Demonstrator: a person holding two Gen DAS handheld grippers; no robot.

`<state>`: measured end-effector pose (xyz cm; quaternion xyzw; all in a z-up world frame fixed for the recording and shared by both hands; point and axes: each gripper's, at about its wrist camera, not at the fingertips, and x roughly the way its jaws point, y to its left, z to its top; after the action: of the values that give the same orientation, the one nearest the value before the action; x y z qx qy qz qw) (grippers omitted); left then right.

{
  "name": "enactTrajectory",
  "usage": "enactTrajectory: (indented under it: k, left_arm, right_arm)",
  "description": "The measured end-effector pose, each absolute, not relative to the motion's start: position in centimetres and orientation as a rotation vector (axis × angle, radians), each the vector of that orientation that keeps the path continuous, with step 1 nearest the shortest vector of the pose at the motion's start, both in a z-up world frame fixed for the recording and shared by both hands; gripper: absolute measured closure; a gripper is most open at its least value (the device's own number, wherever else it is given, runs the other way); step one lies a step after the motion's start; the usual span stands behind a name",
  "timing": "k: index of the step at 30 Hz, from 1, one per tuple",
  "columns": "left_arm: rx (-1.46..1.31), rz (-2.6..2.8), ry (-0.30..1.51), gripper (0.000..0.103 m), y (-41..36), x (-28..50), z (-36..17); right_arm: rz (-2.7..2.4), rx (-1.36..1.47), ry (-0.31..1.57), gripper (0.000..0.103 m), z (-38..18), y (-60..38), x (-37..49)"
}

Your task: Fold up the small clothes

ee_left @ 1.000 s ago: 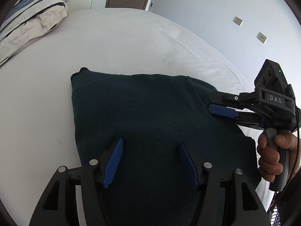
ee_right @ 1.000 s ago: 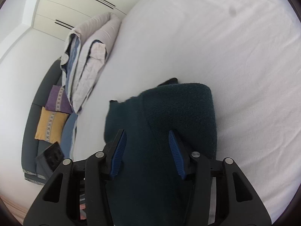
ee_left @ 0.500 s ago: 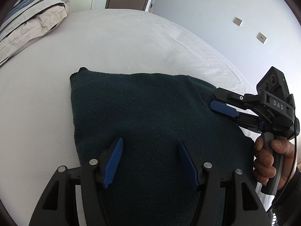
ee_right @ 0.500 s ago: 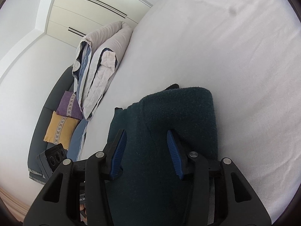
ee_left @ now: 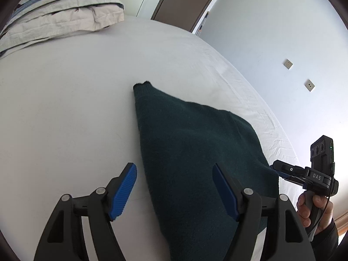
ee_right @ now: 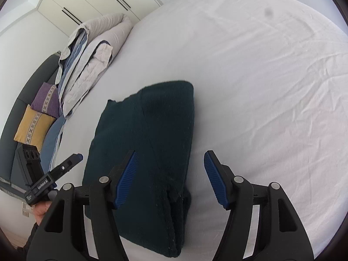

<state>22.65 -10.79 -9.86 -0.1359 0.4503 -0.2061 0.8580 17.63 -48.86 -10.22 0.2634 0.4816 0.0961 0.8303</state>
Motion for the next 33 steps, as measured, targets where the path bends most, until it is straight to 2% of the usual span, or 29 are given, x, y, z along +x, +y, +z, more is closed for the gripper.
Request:
enactTrajectory:
  k: [4,6,8,9,10,11,15,17,21,27,33]
  left_arm:
    - [-0.313,-0.469,1.068,0.028,-11.7,23.6,-12.4]
    - [-0.339,-0.486,1.089,0.028,-12.0,23.8,-13.1]
    - [-0.376,-0.499,1.113,0.028,-11.9,24.3,-13.8]
    - [-0.386,-0.500,1.117,0.029,-11.9,24.4,-13.9]
    - [-0.387,-0.505,1.123,0.034,-12.1,24.5,-14.0]
    - [-0.376,-0.502,1.131,0.037,-12.2,24.5,-14.0]
    - [-0.333,-0.489,1.137,0.049,-13.0,24.4,-13.8]
    - [-0.305,-0.483,1.132,0.060,-13.3,24.3,-13.1]
    - [-0.236,-0.470,1.102,0.067,-13.6,23.0,-11.2]
    - [-0.167,-0.447,1.017,0.067,-10.9,18.1,-7.2]
    - [-0.116,-0.421,0.987,0.067,-5.1,11.4,-4.4]
  right_arm:
    - [0.224,0.584,1.107,0.040,-13.1,-47.7,17.9]
    - [0.219,0.585,1.092,0.041,-13.4,-47.5,17.8]
    - [0.222,0.618,1.089,0.045,-13.7,-47.7,18.0]
    - [0.218,0.636,1.087,0.050,-13.9,-47.8,18.1]
    - [0.213,0.644,1.099,0.063,-14.1,-47.8,18.2]
    - [0.212,0.638,1.109,0.068,-14.3,-47.7,18.4]
    - [0.179,0.546,1.118,0.075,-13.8,-46.3,18.5]
    - [0.153,0.480,1.114,0.080,-13.0,-45.3,18.5]
    - [0.098,0.294,1.077,0.083,-10.3,-42.3,17.8]
    - [0.148,0.176,0.992,0.083,-4.9,-36.4,13.7]
    - [0.274,0.181,0.964,0.083,-2.5,-29.6,8.0]
